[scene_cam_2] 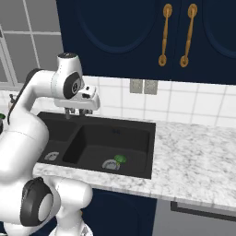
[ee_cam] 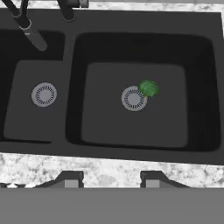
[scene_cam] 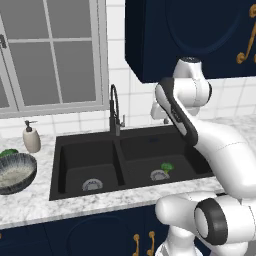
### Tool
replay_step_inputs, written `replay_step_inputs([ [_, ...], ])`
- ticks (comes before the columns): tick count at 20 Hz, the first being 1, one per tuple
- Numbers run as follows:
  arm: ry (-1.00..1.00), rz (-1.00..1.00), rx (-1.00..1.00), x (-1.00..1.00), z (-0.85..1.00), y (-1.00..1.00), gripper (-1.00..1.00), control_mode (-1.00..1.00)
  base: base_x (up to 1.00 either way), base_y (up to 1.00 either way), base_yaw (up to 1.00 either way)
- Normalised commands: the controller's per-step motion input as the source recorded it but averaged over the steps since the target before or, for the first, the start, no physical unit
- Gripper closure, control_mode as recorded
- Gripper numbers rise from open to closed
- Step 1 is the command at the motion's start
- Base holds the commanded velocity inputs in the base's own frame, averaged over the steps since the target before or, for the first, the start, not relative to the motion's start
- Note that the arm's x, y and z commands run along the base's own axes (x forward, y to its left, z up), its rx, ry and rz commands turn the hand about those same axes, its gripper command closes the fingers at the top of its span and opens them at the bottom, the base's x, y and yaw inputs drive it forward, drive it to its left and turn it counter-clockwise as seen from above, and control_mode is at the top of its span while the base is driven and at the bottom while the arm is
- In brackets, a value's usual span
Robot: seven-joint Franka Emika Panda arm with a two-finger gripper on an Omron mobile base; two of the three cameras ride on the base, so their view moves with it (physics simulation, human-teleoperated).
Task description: Pick the broccoli from the sink and place it in the bowl. Then pick the bowl and place it in the microwave. Then close the microwave door and press the start button.
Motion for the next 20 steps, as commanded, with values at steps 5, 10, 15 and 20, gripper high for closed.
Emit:
replay_step_inputs([
  [5,0.0,0.0,-0.06,0.0,-0.61,0.0,-1.0,-1.0,0.0,0.0,0.0],
  [10,0.11,0.0,-0.05,0.18,-0.99,-0.34,-1.0,-1.0,0.0,0.0,0.0],
  [15,0.19,0.0,-0.08,0.21,-0.72,-0.19,-1.0,-1.0,0.0,0.0,0.0],
  [20,0.12,0.01,-0.02,0.25,-0.48,-0.29,-1.0,-1.0,0.0,0.0,0.0],
])
